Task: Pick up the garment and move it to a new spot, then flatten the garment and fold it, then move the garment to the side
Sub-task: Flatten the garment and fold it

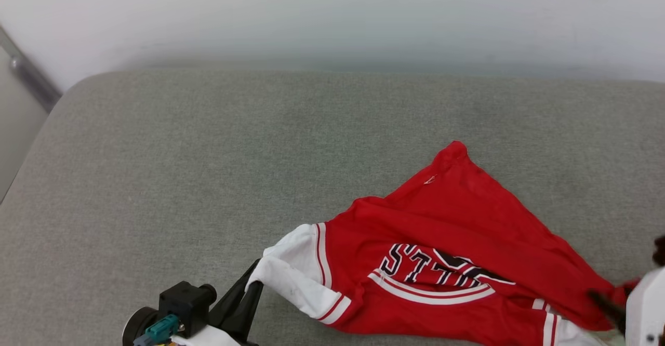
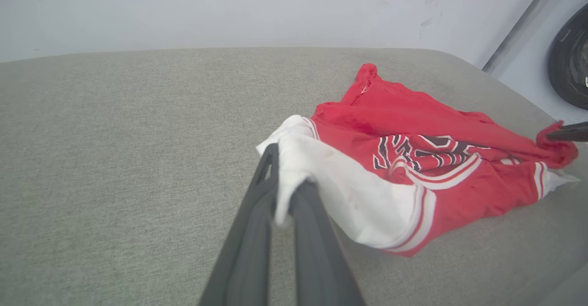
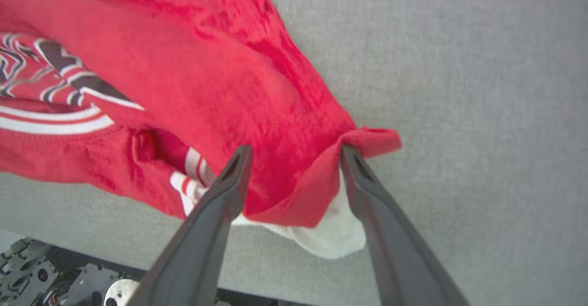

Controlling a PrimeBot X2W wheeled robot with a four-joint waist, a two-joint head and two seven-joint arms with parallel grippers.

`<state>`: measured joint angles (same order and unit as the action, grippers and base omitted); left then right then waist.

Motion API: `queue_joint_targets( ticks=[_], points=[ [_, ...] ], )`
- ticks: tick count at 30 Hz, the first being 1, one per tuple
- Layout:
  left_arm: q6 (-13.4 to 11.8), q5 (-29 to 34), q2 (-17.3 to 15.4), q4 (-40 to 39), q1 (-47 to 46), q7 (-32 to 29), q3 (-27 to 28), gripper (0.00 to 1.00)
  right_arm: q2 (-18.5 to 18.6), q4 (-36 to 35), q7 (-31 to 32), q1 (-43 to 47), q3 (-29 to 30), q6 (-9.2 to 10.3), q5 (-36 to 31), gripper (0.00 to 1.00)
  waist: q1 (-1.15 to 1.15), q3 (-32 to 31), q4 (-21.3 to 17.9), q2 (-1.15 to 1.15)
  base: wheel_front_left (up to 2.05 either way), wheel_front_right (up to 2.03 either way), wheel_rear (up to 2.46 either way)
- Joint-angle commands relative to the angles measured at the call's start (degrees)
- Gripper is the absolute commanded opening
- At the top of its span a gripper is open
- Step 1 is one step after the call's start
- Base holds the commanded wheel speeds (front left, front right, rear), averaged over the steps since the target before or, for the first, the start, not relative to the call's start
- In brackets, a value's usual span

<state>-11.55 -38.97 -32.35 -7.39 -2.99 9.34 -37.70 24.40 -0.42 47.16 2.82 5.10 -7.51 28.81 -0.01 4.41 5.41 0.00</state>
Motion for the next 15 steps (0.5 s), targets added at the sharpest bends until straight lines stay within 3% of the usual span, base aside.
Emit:
queue_joint_targets(
  ticks=[1, 8, 15],
  points=[
    [0.2, 0.4, -0.1, -0.2, -0.7, 0.3, 0.1, 0.0, 0.5, -0.5, -0.3, -1.5, -0.1, 0.04, 0.3, 1.0, 0.01, 0.5, 0.4, 0.0, 0.0, 0.0, 0.0],
    [0.8, 1.3, 0.1, -2.0, -2.5, -0.4, -0.9, 0.0, 0.4, -5.9, 3.7, -10.8, -4.3, 0.03, 1.1, 1.0, 0.01, 3.4, 3.6, 0.0, 0.0, 0.0, 0.0],
    [2.0, 3.1, 1.7, -4.2, -6.1, -0.7, -2.4, 0.0, -0.4, 0.0, 8.2, -24.1, -7.1, 0.03, -1.5, 1.0, 0.01, 9.0, 9.6, 0.0, 0.0, 0.0, 0.0]
  ],
)
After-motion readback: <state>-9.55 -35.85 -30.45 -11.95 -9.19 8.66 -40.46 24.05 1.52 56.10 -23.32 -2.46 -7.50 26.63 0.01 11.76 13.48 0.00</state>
